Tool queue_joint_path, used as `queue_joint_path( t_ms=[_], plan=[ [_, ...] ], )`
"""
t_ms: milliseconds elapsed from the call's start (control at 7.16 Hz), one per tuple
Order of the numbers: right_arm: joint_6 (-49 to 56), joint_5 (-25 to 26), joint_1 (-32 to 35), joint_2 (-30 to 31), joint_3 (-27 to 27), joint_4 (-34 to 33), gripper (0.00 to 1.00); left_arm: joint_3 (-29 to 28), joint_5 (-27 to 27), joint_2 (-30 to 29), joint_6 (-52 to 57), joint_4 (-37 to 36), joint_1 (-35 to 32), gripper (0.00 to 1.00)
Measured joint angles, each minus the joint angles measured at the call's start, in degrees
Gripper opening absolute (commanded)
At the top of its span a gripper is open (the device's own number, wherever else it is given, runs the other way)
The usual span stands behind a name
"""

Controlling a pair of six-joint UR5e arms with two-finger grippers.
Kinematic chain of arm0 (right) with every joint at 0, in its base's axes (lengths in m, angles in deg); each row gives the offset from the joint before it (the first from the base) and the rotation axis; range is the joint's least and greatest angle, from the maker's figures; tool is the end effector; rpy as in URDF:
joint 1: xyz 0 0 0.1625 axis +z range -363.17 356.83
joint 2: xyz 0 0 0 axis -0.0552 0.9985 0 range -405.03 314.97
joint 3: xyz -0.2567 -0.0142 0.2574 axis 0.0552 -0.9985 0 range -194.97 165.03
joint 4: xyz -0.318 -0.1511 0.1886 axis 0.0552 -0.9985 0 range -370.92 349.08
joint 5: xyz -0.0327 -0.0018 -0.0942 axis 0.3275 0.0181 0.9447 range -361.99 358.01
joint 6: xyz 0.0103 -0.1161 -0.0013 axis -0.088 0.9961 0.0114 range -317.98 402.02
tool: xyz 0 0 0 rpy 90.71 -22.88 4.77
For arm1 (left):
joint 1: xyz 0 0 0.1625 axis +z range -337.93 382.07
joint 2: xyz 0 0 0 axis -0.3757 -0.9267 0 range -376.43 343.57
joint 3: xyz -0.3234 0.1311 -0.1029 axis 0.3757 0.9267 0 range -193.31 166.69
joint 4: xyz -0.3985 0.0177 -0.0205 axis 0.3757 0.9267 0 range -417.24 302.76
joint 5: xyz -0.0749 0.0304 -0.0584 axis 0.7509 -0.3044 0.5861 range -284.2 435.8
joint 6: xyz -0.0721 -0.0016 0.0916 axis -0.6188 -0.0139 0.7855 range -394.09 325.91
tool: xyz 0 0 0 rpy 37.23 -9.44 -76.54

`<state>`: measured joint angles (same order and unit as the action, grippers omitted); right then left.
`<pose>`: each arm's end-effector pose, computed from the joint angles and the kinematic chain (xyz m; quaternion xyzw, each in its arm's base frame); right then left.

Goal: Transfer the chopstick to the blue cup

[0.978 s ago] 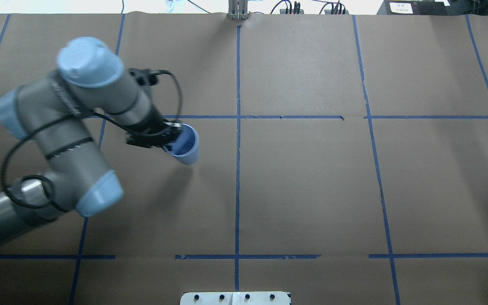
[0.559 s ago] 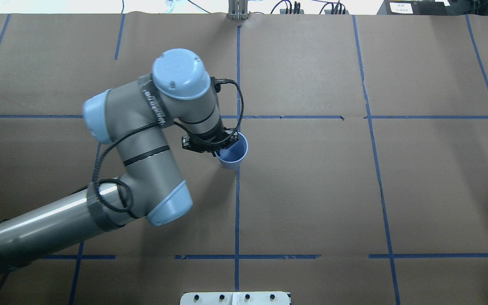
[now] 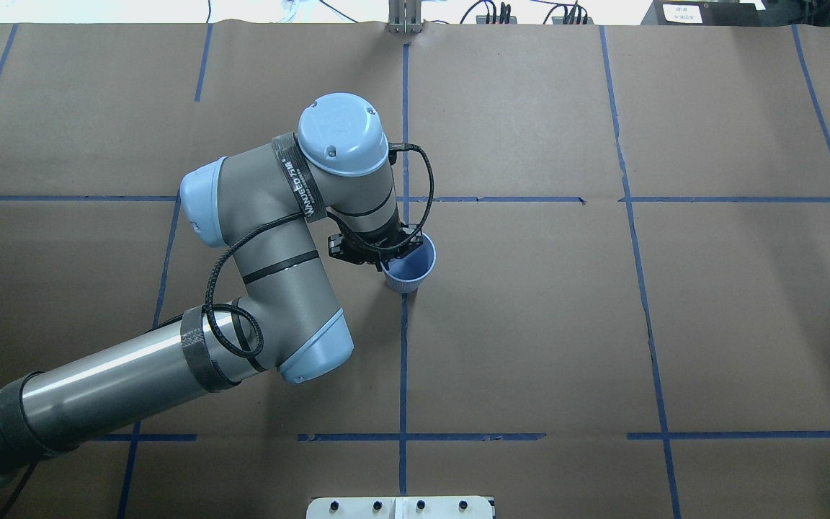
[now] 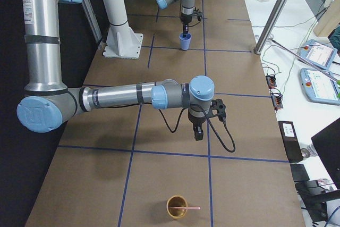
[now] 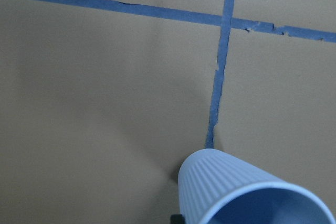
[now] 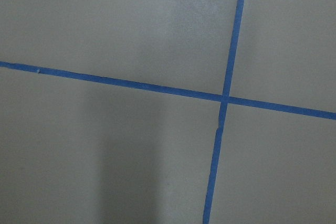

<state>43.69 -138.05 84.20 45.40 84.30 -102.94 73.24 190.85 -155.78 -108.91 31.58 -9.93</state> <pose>0.0274 -0.4796 0.5370 0.0514 -0.3910 -0.0578 0.9172 0.5349 -0.4332 0.1340 -0.0352 0.4206 -0.0504 0.9052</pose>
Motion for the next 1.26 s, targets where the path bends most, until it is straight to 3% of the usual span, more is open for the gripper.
queue_joint_path(
  t_ms=[140,279,419,559,838,1257],
  plan=[
    [0.0,0.0,0.0,0.0,0.0,0.0,1.0,-0.5,0.0,0.1,0.0,1.0,0.1,0.19],
    [0.1,0.0,0.0,0.0,0.0,0.0,1.0,-1.1,0.1,0.4,-0.1,2.3,0.2,0.6],
    [0.1,0.0,0.0,0.0,0.0,0.0,1.0,-1.3,0.1,0.7,0.0,3.1,0.3,0.87],
    [0.1,0.0,0.0,0.0,0.0,0.0,1.0,-1.2,0.1,1.0,0.0,3.3,0.3,1.0],
    [0.1,0.0,0.0,0.0,0.0,0.0,1.0,3.2,0.0,2.9,-0.2,2.8,-0.5,1.0],
    [0.3,0.3,0.1,-0.1,-0.8,0.0,1.0,21.3,0.2,13.3,0.1,-0.4,-5.3,1.0]
  ],
)
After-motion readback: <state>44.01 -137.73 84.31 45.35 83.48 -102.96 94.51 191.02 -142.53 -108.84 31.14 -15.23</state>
